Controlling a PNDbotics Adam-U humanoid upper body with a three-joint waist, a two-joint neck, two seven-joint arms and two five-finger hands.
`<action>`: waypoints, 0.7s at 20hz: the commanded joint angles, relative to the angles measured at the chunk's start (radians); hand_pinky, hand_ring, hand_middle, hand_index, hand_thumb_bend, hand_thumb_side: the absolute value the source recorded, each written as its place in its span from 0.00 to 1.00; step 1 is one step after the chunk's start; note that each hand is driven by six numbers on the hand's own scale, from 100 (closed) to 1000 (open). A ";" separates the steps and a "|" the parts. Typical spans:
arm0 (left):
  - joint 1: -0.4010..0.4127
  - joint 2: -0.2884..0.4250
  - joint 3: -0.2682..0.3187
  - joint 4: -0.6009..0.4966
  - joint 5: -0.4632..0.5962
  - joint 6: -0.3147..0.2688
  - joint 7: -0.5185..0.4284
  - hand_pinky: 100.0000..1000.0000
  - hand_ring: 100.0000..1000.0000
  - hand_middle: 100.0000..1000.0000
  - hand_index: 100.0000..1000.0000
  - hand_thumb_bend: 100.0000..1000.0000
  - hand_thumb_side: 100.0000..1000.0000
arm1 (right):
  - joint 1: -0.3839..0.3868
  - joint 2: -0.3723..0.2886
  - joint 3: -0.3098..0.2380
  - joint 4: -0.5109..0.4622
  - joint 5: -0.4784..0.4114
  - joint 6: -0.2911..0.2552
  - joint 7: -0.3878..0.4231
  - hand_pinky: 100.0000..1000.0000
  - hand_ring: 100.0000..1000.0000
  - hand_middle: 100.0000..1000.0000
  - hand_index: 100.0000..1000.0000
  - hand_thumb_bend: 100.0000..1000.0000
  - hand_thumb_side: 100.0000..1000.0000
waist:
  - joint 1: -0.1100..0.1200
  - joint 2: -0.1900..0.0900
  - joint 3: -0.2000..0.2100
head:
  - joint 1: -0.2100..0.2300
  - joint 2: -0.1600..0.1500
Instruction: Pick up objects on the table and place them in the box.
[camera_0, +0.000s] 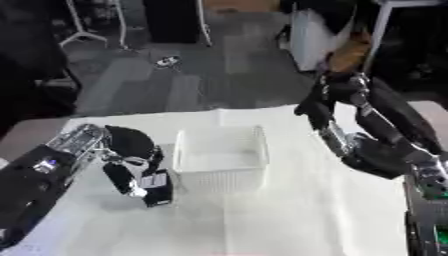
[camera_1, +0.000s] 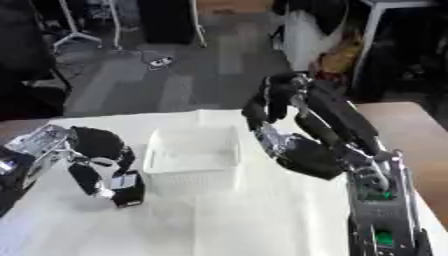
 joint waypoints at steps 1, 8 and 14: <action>-0.009 0.036 0.012 -0.024 0.014 -0.022 0.042 0.14 0.07 0.08 0.28 0.00 0.91 | -0.016 -0.004 -0.001 -0.015 -0.001 0.000 -0.004 0.32 0.34 0.43 0.58 0.00 1.00 | 0.001 -0.010 0.003 | -0.014 0.003; 0.008 0.083 0.057 -0.057 0.007 -0.022 0.122 0.14 0.05 0.05 0.27 0.03 0.90 | -0.015 -0.010 -0.007 -0.015 0.005 0.005 -0.008 0.32 0.34 0.43 0.58 0.00 1.00 | 0.001 -0.012 0.012 | -0.023 0.004; -0.003 0.125 0.148 -0.130 0.053 0.007 0.104 0.11 0.04 0.05 0.28 0.02 0.87 | -0.013 -0.016 -0.012 -0.014 0.008 0.009 -0.011 0.32 0.34 0.43 0.58 0.00 1.00 | 0.001 -0.015 0.021 | -0.027 0.007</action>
